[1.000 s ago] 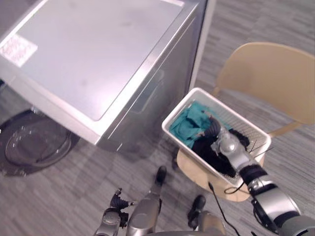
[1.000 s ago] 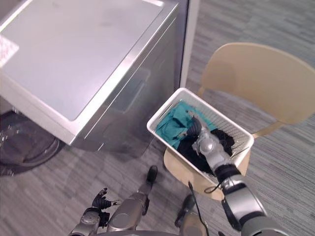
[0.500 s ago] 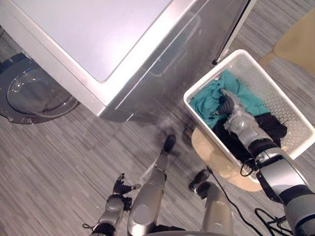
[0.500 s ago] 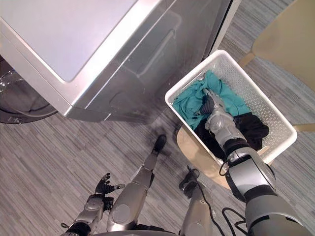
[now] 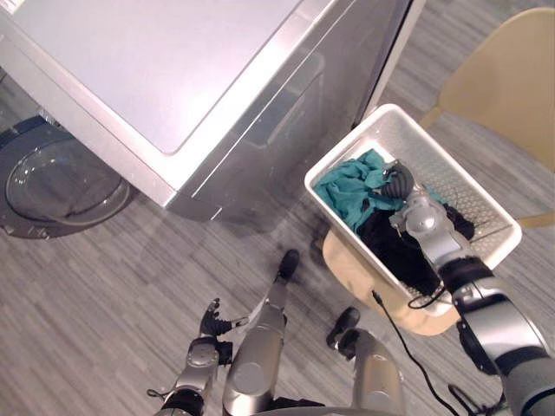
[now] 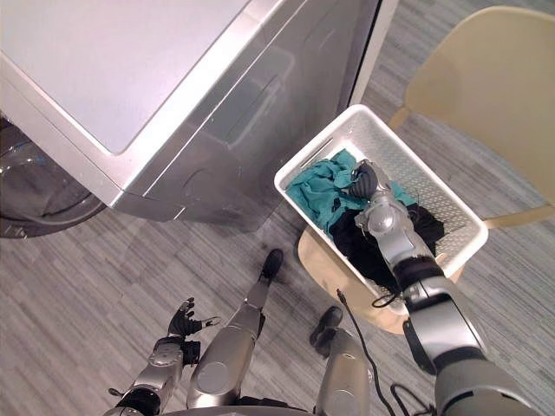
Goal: Pick up the laundry basket with both hands and put the clothes into the washing machine.
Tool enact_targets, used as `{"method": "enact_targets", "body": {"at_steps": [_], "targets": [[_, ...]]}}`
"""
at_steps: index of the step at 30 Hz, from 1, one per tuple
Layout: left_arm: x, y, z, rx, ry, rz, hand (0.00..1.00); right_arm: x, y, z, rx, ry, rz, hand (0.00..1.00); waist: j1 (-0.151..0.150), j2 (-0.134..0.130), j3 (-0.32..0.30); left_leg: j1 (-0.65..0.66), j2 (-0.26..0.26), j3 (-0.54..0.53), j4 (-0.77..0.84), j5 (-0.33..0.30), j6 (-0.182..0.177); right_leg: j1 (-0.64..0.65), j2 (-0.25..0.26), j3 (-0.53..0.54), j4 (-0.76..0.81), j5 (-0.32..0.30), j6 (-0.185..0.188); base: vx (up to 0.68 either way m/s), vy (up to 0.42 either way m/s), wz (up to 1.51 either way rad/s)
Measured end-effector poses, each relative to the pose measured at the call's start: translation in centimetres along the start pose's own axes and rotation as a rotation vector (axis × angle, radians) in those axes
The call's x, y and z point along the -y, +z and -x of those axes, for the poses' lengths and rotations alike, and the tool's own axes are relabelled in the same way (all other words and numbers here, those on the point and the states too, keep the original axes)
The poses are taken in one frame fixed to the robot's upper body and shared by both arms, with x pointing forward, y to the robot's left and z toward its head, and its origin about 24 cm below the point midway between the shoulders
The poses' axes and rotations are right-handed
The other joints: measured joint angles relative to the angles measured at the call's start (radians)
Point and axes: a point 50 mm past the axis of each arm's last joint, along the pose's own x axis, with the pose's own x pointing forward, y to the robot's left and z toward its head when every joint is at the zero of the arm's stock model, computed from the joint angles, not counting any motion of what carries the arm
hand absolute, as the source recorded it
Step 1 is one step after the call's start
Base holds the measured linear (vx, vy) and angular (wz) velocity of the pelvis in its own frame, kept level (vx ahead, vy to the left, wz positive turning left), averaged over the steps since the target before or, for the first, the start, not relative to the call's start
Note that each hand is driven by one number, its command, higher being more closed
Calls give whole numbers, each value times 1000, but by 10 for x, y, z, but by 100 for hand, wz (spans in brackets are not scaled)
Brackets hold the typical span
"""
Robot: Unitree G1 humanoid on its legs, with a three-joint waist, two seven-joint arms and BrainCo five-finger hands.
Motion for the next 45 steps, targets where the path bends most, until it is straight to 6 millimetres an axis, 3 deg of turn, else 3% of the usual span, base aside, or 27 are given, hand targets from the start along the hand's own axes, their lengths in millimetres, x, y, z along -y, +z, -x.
{"method": "enact_targets", "body": {"at_steps": [5, 7, 10, 15, 19, 21, 23, 25, 26, 27, 29, 30, 31, 33, 34, 36, 37, 38, 39, 40, 42, 45], "targets": [[-5, -26, 10, -86, 15, 0, 0, -12, -6, 43, 0, -80, -348, 100, -35, -29, -110, 70, 0, 32, 0, -18, -15, 82, 9, 39, -80, 32, 27, -23, 2, -22], [-9, -41, 16, -136, 29, 4, 0, -18, -3, 57, 10, -98, -459, 100, -52, -30, -154, 99, 3, 49, -1, -42, 7, 111, 19, 57, -110, 42, 38, -27, 17, -30], [-16, -58, 23, -201, 52, 0, 0, -27, 2, 78, 27, -112, -621, 100, -54, -35, -204, 143, 11, 90, -2, -70, 18, 157, 31, 96, -160, 60, 39, -29, 13, -35], [-21, -72, 32, -247, 69, 3, 0, -38, 8, 92, 20, -115, -867, 100, -69, -36, -233, 184, 18, 142, -3, -83, 29, 187, 42, 157, -200, 88, 40, -9, 9, -28], [-22, -76, 34, -258, 73, -1, 0, -39, 19, 94, 67, -102, -1001, 100, -70, -39, -229, 185, 7, 161, -1, -83, 32, 127, 24, 201, -84, 63, 37, -3, -17, -16], [-20, -59, 26, -204, 68, 7, 0, -29, 26, 100, 121, -133, -1055, 100, -76, -37, -225, 162, -9, 115, 14, -73, 39, 88, 18, 291, 38, 10, 53, -21, -70, 78], [-17, -37, 18, -119, 67, 32, 0, -27, 37, 101, 174, -140, -1086, 100, -75, -58, -214, 147, -27, 77, 22, -54, 38, 64, 14, 388, 212, -69, 48, -48, -142, 104], [-15, -20, 17, -42, 70, 79, 0, -30, 50, 99, 218, -112, -1105, 100, -64, -77, -214, 102, -42, 60, 73, -58, 33, 74, 21, 423, 198, -127, 55, -117, -229, 60], [-4, -13, 20, -10, 58, 132, 0, -31, 63, 96, 266, -79, -1111, 100, -36, -47, -202, 66, -20, 59, 107, -57, 33, 90, 49, 394, 145, -157, 26, -202, -273, 30], [8, -11, 24, 3, 30, 178, 0, -28, 66, 97, 288, -71, -1103, 100, -26, -14, -193, 43, 6, 58, 128, -57, 34, 87, 78, 364, 143, -145, 12, -265, -296, 33], [23, -11, 37, 24, -13, 241, 0, -27, 64, 98, 289, -61, -1081, 100, -39, 26, -199, 8, 41, 72, 113, -72, 32, 67, 110, 294, 164, -138, -19, -283, -253, 88], [27, -4, 40, 55, -32, 253, 0, -24, 61, 97, 287, -60, -1057, 100, -45, 31, -196, 4, 66, 130, 72, -158, 86, 76, 109, 242, 121, -113, -40, -214, -148, 115], [27, 1, 40, 77, -39, 255, 0, -23, 60, 96, 287, -63, -1050, 100, -49, 21, -190, -10, 70, 178, 79, -179, 94, 78, 92, 221, 92, -93, -49, -152, -82, 94], [25, 20, 44, 169, -66, 253, 0, -21, 57, 92, 275, -53, -1021, 100, -48, 1, -178, -19, 64, 302, 242, -170, 90, 85, 54, 173, 37, -45, -64, -150, -124, 87], [19, 36, 52, 266, -70, 262, 0, -22, 58, 93, 285, -26, -1012, 100, -56, 6, -181, 24, 70, 342, 395, -230, 68, 85, 37, 145, 30, -35, -62, -145, -111, 87], [15, 51, 55, 347, -71, 270, 0, -22, 57, 91, 294, -6, -997, 100, -66, 23, -189, 30, 71, 338, 420, -264, 69, 85, 32, 115, 23, -27, -63, -126, 0, 61], [9, 71, 60, 452, -69, 273, 0, -24, 55, 86, 290, 30, -966, 100, -65, 32, -195, 67, 65, 320, 301, -197, -13, 96, 41, 94, -16, -6, -63, -133, 23, 47], [8, 80, 61, 495, -76, 266, 0, -25, 54, 84, 287, 41, -958, 100, -73, 30, -198, 103, 52, 294, 209, -141, -35, 112, 38, 80, -54, 6, -69, -135, 31, 58], [9, 95, 61, 559, -97, 247, 0, -28, 51, 83, 281, 67, -942, 100, -73, 28, -206, 158, 50, 281, 129, -124, -38, 145, 33, 51, -137, 58, -64, -47, 13, 53], [10, 105, 63, 604, -110, 242, 0, -29, 50, 81, 281, 88, -921, 100, -75, 41, -222, 197, 51, 279, 97, -140, -14, 156, 43, 37, -170, 89, -47, -22, 30, 51], [20, 130, 65, 700, -154, 224, 0, -27, 47, 79, 279, 98, -894, 100, -78, 78, -247, 227, 72, 250, 1, -136, -8, 151, 61, 8, -183, 108, -31, -22, 67, 39], [29, 157, 67, 798, -221, 128, 0, -43, 43, 73, 224, 155, -895, 100, -78, 51, -255, 229, 59, 246, 0, -137, -7, 161, 53, 8, -188, 121, -13, -68, 90, 13]]}}
